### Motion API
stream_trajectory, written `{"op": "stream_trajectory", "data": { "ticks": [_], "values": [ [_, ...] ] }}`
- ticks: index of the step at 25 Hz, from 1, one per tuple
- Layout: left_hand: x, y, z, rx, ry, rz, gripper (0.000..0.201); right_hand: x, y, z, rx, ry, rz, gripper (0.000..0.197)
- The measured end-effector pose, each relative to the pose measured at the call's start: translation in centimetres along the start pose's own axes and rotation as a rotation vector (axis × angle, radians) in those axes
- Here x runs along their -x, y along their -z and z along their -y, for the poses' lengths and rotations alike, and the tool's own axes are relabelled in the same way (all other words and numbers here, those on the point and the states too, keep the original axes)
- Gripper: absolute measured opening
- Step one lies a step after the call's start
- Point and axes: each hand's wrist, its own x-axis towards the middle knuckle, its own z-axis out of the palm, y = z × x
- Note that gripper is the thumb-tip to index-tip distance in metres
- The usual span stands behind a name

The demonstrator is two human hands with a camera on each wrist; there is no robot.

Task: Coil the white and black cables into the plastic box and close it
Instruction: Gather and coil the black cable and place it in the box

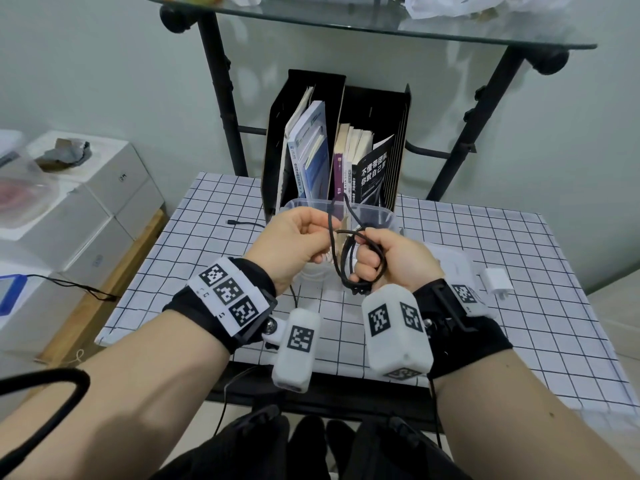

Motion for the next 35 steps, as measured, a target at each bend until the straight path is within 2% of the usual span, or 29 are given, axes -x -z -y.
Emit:
{"op": "stream_trajectory", "data": {
  "ticks": [5,7,9,10,12,14,17,19,22,24,27,32,35],
  "values": [
    [-0.3,0.2,-0.3,0.124,0.013,-0.027,0.017,0.6,-0.4,0.0,0.150,0.011,0.028,0.032],
    [-0.4,0.4,-0.7,0.202,0.084,0.006,0.013,0.9,-0.7,0.1,0.221,0.045,0.043,0.027],
    [-0.5,1.1,-0.9,0.207,0.212,0.102,0.037,1.0,-0.8,0.2,0.242,0.066,0.018,0.025],
    [-0.5,1.4,-0.9,0.175,0.226,0.148,0.041,1.0,-0.8,0.3,0.248,0.073,0.003,0.024],
    [-0.3,1.6,-0.3,0.104,0.155,0.198,0.025,1.0,-0.6,0.5,0.229,0.073,-0.006,0.024],
    [-0.4,1.7,0.5,0.097,0.093,0.164,0.015,1.0,-0.5,0.5,0.148,0.062,0.015,0.025],
    [-0.6,1.9,1.2,0.107,0.022,0.066,0.012,1.2,-0.6,0.6,0.051,0.054,0.067,0.028],
    [-0.7,2.0,1.2,0.027,-0.040,0.021,0.014,1.4,-0.8,0.5,-0.009,0.057,0.119,0.028],
    [-0.7,2.1,1.3,0.002,-0.119,0.041,0.017,1.6,-1.1,0.6,-0.157,0.049,0.194,0.028],
    [-0.6,2.1,1.4,0.010,-0.110,0.125,0.014,1.8,-1.2,1.0,-0.219,0.071,0.238,0.026],
    [-0.3,1.9,1.5,-0.019,-0.060,0.213,0.022,2.1,-1.1,1.5,-0.246,0.078,0.305,0.027],
    [-0.5,2.3,1.6,0.127,0.020,0.160,0.034,2.1,-0.9,1.9,-0.254,0.020,0.346,0.026],
    [-1.2,2.9,1.5,0.196,0.052,0.092,0.024,2.2,-0.8,1.8,-0.201,0.004,0.348,0.024]
  ]
}}
